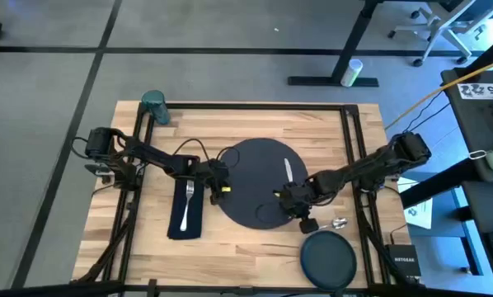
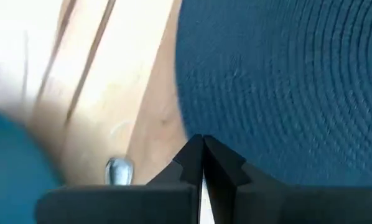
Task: Set table place
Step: Put the dark green plate to the left of the silver table knife on the black tablemat
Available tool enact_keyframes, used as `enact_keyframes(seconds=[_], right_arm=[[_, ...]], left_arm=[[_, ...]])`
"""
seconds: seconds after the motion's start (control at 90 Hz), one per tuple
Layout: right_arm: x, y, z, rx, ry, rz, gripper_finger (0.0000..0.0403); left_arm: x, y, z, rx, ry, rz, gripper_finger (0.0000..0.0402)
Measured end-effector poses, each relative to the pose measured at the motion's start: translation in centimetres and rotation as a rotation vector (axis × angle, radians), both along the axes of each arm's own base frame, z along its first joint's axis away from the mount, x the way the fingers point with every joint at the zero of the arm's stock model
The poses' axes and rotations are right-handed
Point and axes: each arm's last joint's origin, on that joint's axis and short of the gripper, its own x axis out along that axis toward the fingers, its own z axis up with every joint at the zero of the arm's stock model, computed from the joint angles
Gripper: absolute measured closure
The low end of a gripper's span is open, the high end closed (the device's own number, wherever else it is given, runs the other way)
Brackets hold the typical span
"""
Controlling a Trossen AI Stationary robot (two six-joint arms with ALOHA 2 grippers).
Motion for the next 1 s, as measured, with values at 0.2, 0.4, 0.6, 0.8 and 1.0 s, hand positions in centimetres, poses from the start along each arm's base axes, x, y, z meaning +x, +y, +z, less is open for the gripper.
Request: enact_keyframes(seconds=[0.2, 0.4, 0.6, 0.8, 1.0], right_arm=[[-1.7, 1.8, 0.4, 0.059, 0.140, 0.096, 0.0376], [-2.7, 3.2, 0.4, 0.063, 0.189, 0.122, 0.0317], [-3.1, 3.6, 0.2, 0.017, 0.204, 0.119, 0.0285], [-2.8, 3.8, -0.7, 0.018, 0.240, 0.126, 0.0285], [-2.7, 4.0, -1.5, 0.033, 0.276, 0.141, 0.0285]], left_arm=[[0.0, 0.0, 0.0, 0.001, -0.001, -0.001, 0.0401], [0.0, 0.0, 0.0, 0.001, -0.001, -0.001, 0.0401], [0.0, -0.1, 0.0, 0.001, -0.002, -0.001, 0.0401], [0.0, -0.5, 0.0, 0.002, -0.004, -0.013, 0.0401], [0.0, -0.9, 0.1, -0.003, -0.004, -0.022, 0.0401]])
